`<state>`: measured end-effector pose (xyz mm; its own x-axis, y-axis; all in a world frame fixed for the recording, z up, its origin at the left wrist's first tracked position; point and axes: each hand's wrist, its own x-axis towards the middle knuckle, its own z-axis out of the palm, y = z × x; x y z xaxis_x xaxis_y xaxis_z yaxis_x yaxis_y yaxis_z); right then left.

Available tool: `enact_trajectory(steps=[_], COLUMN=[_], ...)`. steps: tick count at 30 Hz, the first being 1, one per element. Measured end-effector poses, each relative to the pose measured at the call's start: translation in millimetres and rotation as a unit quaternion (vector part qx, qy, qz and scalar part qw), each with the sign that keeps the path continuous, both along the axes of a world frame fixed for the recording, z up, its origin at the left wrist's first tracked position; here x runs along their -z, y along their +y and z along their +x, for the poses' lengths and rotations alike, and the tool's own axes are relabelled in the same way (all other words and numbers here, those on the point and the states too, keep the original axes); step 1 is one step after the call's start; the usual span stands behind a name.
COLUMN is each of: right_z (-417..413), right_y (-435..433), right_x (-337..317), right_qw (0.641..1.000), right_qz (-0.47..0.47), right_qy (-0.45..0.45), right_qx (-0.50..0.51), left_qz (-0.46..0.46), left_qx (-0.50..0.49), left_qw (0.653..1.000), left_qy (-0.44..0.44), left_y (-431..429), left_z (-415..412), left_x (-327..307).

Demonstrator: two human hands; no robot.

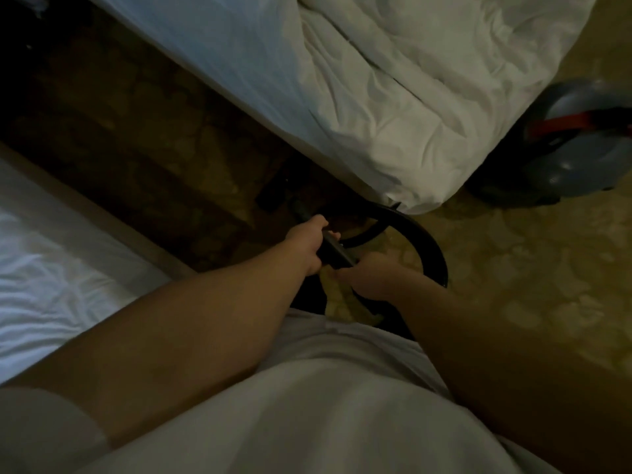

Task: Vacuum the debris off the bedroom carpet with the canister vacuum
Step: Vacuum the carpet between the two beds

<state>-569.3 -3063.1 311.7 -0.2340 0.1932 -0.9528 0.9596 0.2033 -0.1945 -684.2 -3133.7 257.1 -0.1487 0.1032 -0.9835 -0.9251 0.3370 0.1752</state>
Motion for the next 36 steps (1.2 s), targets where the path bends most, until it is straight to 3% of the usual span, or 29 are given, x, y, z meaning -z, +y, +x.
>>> enact_trajectory(steps=[7,18,23,29,36], right_z=[71,326,401,430,398], right_y=[12,62,75,74,62], right_x=[-19,-55,-67,-76,-76], right_qw=[0.998,0.998,0.998,0.997,0.993], right_qz=[0.057,0.063,0.05,0.07,0.086], right_qy=[0.02,-0.014,-0.029,-0.022,-0.006], right_qx=[-0.019,-0.002,0.019,-0.04,-0.082], left_qz=[0.047,0.079,0.077,0.084,0.086], left_qx=[0.014,0.124,0.146,0.093,-0.012], left_qw=[0.999,0.988,0.984,0.99,0.996], left_qy=[-0.017,-0.051,-0.062,-0.065,-0.037], left_y=[14,77,90,79,44], left_z=[65,323,398,431,403], left_x=[-5,-32,-40,-48,-65])
